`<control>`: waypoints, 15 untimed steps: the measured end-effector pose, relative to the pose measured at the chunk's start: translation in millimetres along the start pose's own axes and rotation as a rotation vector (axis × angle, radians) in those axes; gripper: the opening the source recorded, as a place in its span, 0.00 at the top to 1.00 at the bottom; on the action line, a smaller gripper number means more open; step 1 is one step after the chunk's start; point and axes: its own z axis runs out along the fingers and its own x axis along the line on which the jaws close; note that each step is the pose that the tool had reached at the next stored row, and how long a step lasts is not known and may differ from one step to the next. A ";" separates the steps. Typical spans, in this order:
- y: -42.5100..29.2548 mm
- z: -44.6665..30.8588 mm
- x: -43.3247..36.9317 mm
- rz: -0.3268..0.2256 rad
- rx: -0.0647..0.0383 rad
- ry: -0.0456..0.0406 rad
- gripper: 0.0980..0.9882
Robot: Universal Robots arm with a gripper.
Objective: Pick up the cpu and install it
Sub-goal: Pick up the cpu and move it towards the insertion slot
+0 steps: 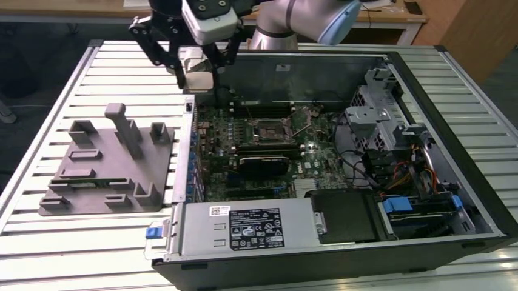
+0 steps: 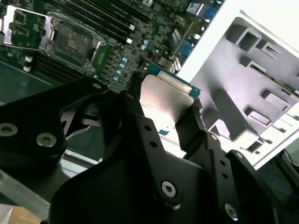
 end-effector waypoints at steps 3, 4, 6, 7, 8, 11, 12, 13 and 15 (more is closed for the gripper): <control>0.4 0.3 -10.0 0.000 0.000 0.0000 0.50; 0.5 0.4 -13.4 0.000 0.000 0.0000 0.50; 0.7 0.7 -20.3 0.000 0.000 0.0000 0.50; 0.9 0.8 -24.1 0.000 0.000 0.0000 0.50; 1.0 0.9 -27.6 0.000 0.000 0.0000 0.50; 1.4 1.3 -38.2 0.000 0.000 0.0000 0.50; 1.5 1.4 -41.8 0.000 0.000 0.0000 0.50; 1.6 1.6 -45.4 0.000 0.000 -0.0001 0.50; 1.9 1.8 -52.4 0.000 0.000 0.0000 0.50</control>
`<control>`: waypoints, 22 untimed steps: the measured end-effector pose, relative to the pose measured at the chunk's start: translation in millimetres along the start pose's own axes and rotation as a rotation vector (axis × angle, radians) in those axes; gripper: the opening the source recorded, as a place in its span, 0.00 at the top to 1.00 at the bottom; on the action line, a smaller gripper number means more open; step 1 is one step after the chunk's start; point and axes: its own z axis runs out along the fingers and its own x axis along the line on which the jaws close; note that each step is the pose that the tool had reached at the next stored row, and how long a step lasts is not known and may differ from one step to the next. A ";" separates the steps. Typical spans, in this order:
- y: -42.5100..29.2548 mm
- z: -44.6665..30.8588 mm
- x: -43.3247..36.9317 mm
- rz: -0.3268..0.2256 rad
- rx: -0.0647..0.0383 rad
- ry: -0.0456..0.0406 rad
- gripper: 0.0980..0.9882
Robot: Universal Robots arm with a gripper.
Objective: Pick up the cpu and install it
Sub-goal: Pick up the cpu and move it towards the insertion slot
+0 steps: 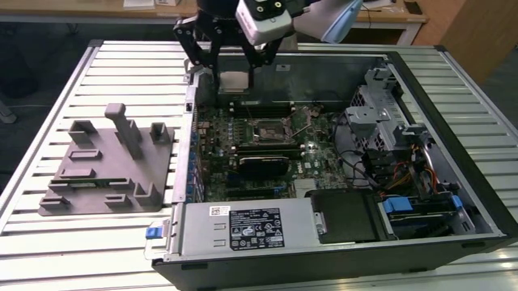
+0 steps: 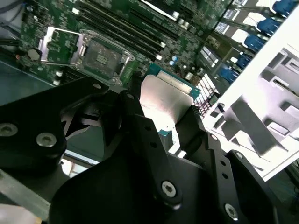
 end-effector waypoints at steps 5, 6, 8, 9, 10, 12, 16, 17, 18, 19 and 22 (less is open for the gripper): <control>0.7 0.6 -18.3 0.000 0.000 0.0000 0.50; 0.8 0.7 -22.1 0.000 0.000 0.0000 0.50; 1.1 0.9 -29.0 0.000 0.000 0.0001 0.50; 1.2 1.0 -32.4 0.000 0.000 0.0001 0.50; 1.4 1.2 -35.7 0.000 0.000 0.0000 0.50; 1.7 1.4 -42.5 0.000 0.000 0.0000 0.50; 2.3 1.9 -55.4 0.000 0.000 0.0000 0.50; 2.5 1.9 -58.2 0.000 0.000 0.0000 0.50; 2.6 2.0 -60.5 0.000 0.000 0.0000 0.50; 2.6 2.1 -61.6 0.000 0.000 0.0000 0.50; 2.6 2.1 -62.0 0.000 0.000 0.0000 0.50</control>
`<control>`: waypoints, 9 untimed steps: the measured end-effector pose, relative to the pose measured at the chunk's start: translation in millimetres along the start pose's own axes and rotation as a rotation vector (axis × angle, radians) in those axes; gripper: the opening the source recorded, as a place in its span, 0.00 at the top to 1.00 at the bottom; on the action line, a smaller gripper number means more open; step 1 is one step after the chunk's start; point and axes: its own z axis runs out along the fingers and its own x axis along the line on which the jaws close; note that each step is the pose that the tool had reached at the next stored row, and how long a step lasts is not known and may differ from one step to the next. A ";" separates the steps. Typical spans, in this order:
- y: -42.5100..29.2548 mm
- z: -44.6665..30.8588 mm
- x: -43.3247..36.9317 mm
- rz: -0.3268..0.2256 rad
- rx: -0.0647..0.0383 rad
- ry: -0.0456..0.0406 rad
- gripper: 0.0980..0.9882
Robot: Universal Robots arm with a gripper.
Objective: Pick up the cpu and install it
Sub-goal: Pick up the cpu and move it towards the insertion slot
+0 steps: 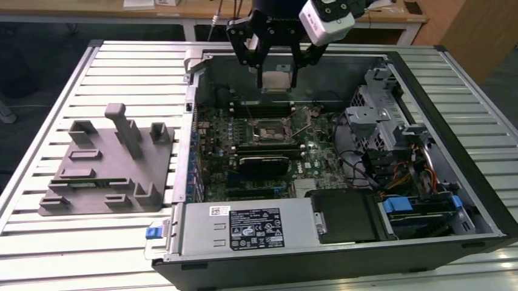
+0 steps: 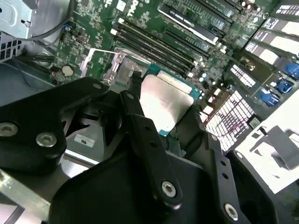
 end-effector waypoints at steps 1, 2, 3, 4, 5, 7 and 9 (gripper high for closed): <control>0.0 0.0 0.0 0.000 0.000 0.0000 0.50; 0.0 0.1 -0.1 0.000 0.000 0.0000 0.50; 0.1 0.5 -0.2 0.000 0.000 -0.0001 0.50; 0.1 1.3 -0.2 0.000 0.000 0.0000 0.50; 0.0 2.6 -0.3 0.000 0.000 0.0000 0.50; -0.2 6.0 -0.7 0.000 0.000 0.0000 0.50; -0.3 9.6 -0.8 0.000 0.001 0.0000 0.50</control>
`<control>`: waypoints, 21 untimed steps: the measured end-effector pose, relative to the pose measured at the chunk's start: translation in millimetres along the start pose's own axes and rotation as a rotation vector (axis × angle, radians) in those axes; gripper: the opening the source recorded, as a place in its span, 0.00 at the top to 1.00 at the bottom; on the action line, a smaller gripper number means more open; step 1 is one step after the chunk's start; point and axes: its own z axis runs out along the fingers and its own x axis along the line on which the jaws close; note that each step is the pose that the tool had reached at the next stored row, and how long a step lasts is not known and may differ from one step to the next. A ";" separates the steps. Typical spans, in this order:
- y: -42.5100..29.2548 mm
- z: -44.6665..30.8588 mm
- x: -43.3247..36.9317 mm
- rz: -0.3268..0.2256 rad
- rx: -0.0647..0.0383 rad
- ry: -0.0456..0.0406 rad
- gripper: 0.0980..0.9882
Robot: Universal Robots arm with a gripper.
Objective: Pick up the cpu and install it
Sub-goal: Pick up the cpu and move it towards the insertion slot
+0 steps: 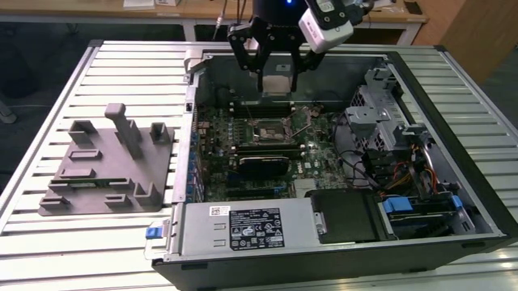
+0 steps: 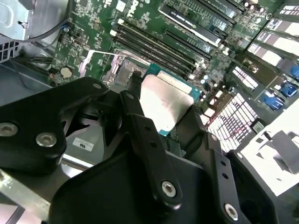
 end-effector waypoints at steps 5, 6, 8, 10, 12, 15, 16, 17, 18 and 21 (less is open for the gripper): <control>1.3 9.0 -0.1 0.000 0.004 0.0003 0.50; 2.1 10.8 -0.1 0.000 0.004 0.0005 0.50; 4.5 14.7 -0.3 0.000 0.006 0.0012 0.50; 7.5 18.4 -0.5 0.000 0.007 0.0022 0.50; 11.0 22.0 -1.6 0.000 0.008 0.0040 0.50; 17.5 27.4 -2.7 0.000 0.010 0.0071 0.50; 20.2 29.2 -2.8 0.000 0.011 0.0078 0.50; 23.2 31.1 -2.9 0.000 0.012 0.0085 0.50; 26.2 32.7 -2.9 0.000 0.013 0.0092 0.50; 35.6 38.0 -2.9 0.000 0.016 0.0106 0.50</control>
